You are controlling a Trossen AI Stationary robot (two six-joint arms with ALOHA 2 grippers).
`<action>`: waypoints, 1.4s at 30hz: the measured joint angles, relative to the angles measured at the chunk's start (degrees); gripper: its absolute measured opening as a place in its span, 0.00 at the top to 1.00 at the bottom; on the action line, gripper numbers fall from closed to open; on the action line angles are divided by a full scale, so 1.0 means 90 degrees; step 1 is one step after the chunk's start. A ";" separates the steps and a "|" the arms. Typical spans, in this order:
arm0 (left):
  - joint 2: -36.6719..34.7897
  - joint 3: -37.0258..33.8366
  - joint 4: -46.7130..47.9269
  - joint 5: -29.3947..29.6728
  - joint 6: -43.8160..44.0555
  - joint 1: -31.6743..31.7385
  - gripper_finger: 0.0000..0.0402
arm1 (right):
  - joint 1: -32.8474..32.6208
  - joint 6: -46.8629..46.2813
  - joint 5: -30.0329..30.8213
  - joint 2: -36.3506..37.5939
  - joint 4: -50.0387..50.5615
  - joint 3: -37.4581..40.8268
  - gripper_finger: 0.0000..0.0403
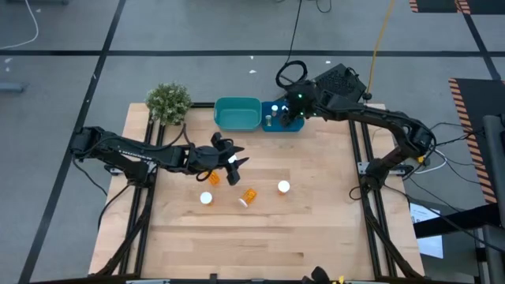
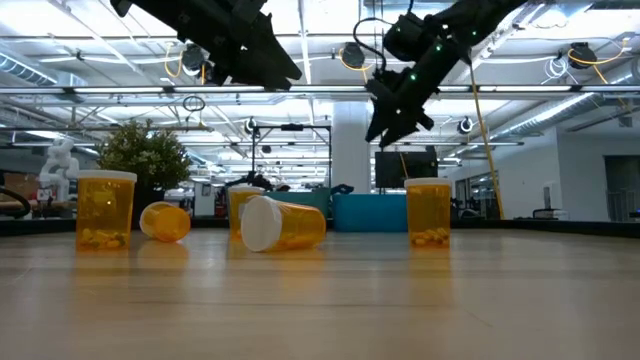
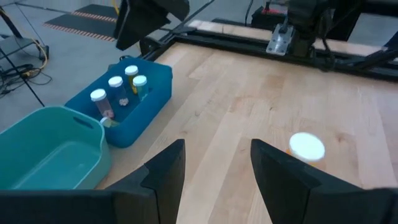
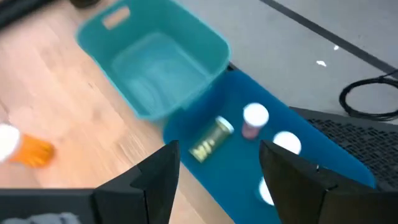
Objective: Pick and place medicine bottles into bin by pill shape (circle, oval)
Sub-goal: Adjust the small yellow tablet bottle in the blue bin
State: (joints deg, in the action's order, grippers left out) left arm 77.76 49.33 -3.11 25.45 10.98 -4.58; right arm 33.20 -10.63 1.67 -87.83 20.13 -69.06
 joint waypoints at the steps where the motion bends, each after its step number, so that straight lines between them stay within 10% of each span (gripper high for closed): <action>1: 0.0000 -0.0001 -0.0053 0.0000 -0.0017 0.0000 0.54 | -0.0004 -0.0129 -0.0001 0.0000 -0.0001 -0.0050 0.47; 23: 0.0000 0.0002 -0.0134 0.0011 -0.0330 0.0381 0.54 | 0.0099 -0.0591 -0.0272 -0.2384 0.0995 -0.2042 0.47; 42: 0.0000 0.0001 0.0283 0.0005 -0.0032 0.0364 0.54 | 0.0327 -0.0785 -0.0732 -0.2854 0.0783 -0.2095 0.47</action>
State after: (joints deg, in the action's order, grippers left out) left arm 77.76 49.34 -0.56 25.50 10.70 -1.30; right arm 36.14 -17.69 -4.92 -113.51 27.18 -87.91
